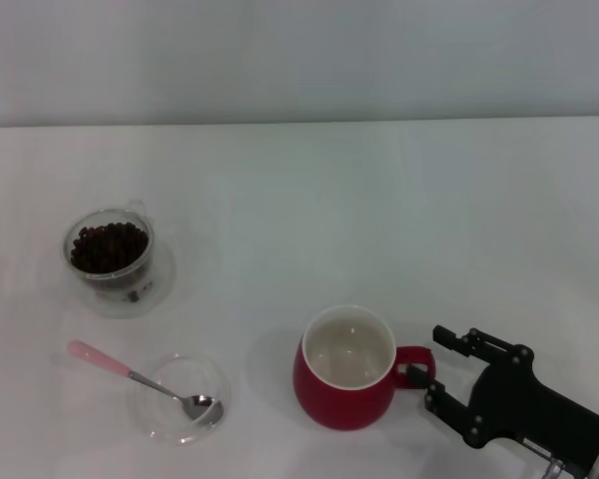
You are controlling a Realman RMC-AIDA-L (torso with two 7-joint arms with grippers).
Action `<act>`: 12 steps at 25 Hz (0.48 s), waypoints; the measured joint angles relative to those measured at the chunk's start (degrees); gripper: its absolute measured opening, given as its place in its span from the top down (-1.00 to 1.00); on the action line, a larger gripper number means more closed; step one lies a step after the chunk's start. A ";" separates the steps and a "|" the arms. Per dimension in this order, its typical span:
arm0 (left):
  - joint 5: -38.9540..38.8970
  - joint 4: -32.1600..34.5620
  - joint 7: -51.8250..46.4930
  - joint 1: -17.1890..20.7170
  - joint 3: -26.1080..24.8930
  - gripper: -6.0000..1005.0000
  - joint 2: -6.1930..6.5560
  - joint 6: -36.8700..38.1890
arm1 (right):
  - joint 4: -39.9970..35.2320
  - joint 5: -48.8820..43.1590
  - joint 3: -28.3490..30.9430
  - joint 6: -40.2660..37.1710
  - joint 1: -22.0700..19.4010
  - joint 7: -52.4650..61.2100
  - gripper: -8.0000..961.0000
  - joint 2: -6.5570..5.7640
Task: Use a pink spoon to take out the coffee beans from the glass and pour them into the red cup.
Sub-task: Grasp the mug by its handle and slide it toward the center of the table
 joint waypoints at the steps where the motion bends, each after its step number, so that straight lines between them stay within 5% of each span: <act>1: 0.00 0.02 0.00 0.00 0.00 -0.77 0.00 0.00 | -0.41 0.06 0.01 0.01 -0.25 0.00 -0.11 -0.02; 12: 0.17 0.15 -0.01 0.45 0.21 -0.77 0.09 0.31 | -5.49 2.79 0.04 -8.33 -6.07 0.17 -0.11 -0.36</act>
